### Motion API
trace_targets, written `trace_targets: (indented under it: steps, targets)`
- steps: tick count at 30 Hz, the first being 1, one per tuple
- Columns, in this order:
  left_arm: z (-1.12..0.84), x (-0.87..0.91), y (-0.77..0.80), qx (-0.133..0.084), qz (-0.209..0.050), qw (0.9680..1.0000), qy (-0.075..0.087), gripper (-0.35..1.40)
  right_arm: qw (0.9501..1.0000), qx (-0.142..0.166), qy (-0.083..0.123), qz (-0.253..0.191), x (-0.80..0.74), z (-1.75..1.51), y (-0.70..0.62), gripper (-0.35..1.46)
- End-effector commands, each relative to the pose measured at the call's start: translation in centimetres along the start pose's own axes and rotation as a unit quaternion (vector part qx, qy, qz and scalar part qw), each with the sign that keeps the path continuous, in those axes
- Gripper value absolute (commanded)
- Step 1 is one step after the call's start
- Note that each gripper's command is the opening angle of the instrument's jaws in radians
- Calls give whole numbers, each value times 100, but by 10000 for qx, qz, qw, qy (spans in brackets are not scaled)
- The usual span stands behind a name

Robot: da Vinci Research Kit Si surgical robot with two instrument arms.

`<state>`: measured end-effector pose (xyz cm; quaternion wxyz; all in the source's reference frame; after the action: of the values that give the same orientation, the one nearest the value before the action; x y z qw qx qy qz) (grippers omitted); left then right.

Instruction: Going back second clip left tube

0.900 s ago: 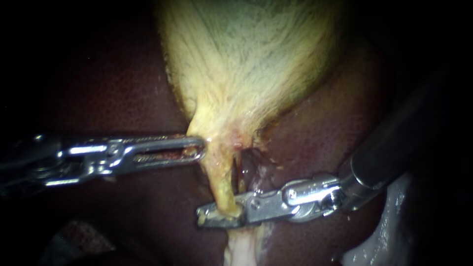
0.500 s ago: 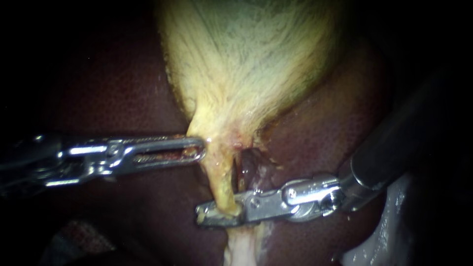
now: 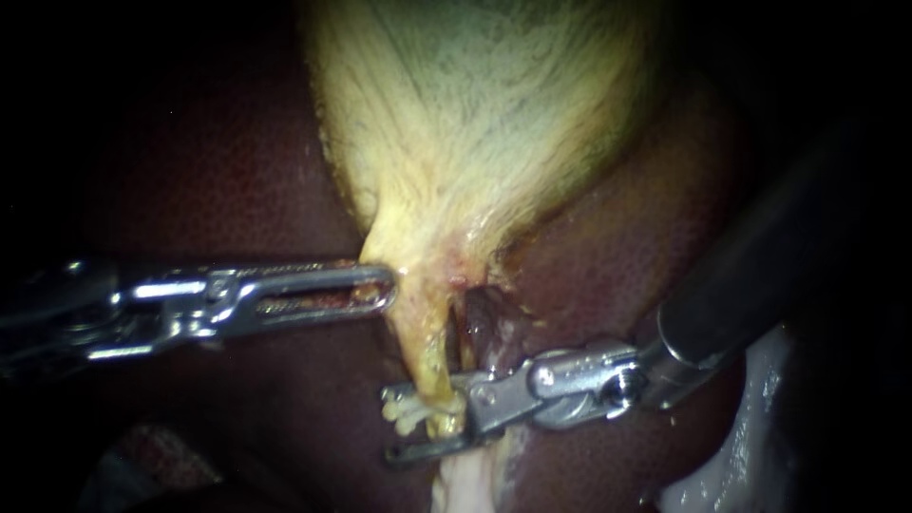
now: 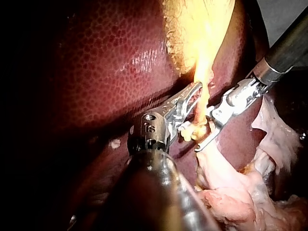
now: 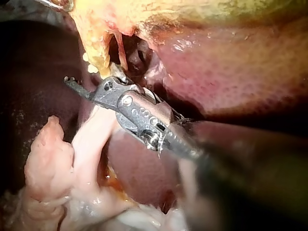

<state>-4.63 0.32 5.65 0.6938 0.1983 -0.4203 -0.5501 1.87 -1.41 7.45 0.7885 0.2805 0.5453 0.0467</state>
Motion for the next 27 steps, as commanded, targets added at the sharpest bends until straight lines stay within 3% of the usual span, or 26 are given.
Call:
trace_targets:
  steps: [1, 15, 21, 27]
  targets:
    - [-1, 0, -1, -3, 0, 10000, 0, -35, 10000, 0, 14, -72, 0, -1, 0, 58]
    - [-2, 0, -5, -7, -2, 10000, -2, -35, 9987, -9, 0, -515, -3, 1, 8, 60]
    - [-3, 1, -14, -18, -2, 10000, -10, -35, 9971, -47, 9, -763, -2, 22, 12, 60]
    - [-6, 4, -20, -12, 3, 10000, -8, -35, 9957, -62, 10, -928, -4, 12, 21, 60]
